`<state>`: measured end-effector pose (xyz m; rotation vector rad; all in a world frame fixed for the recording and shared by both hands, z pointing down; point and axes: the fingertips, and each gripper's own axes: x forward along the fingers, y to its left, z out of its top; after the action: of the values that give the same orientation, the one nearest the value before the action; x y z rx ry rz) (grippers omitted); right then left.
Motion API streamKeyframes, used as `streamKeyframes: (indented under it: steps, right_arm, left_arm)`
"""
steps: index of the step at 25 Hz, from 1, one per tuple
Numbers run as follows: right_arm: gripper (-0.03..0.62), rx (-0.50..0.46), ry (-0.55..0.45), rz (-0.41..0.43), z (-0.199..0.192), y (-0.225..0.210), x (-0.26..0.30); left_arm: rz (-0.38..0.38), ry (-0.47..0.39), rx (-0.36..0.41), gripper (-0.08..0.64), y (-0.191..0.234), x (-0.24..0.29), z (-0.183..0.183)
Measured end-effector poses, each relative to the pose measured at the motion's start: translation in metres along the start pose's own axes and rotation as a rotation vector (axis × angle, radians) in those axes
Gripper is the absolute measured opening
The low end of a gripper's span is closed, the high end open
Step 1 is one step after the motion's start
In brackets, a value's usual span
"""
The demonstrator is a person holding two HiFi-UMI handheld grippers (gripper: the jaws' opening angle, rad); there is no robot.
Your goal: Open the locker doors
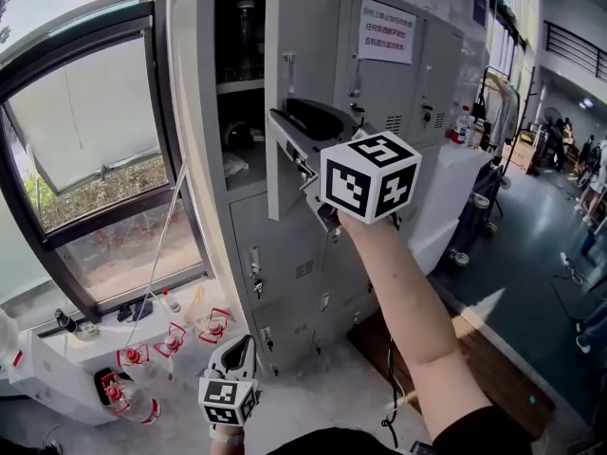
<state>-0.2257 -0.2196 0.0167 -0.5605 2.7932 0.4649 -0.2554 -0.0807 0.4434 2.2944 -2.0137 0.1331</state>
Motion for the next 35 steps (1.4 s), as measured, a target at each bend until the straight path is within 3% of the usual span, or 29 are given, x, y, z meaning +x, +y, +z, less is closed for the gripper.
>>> streamKeyframes:
  steps: [12,20,29,35]
  right_arm:
    - [0.130,0.045,-0.020,0.012,0.019,-0.042,-0.093]
    - [0.080,0.068,-0.018,-0.077,0.018,-0.097,-0.154]
    - [0.071,0.075,-0.023,-0.201,0.013,-0.171,-0.198]
    - [0.060,0.113,-0.044,-0.227,0.003,-0.199,-0.207]
  left_arm:
    - [-0.159,0.006,0.035,0.017,-0.103,0.057,0.017]
    - [-0.218,0.019,0.046,0.018,-0.151,0.086,0.019]
    - [-0.243,0.046,0.038,0.017,-0.183,0.108,0.015]
    - [-0.220,0.054,0.038,0.017,-0.181,0.119,0.015]
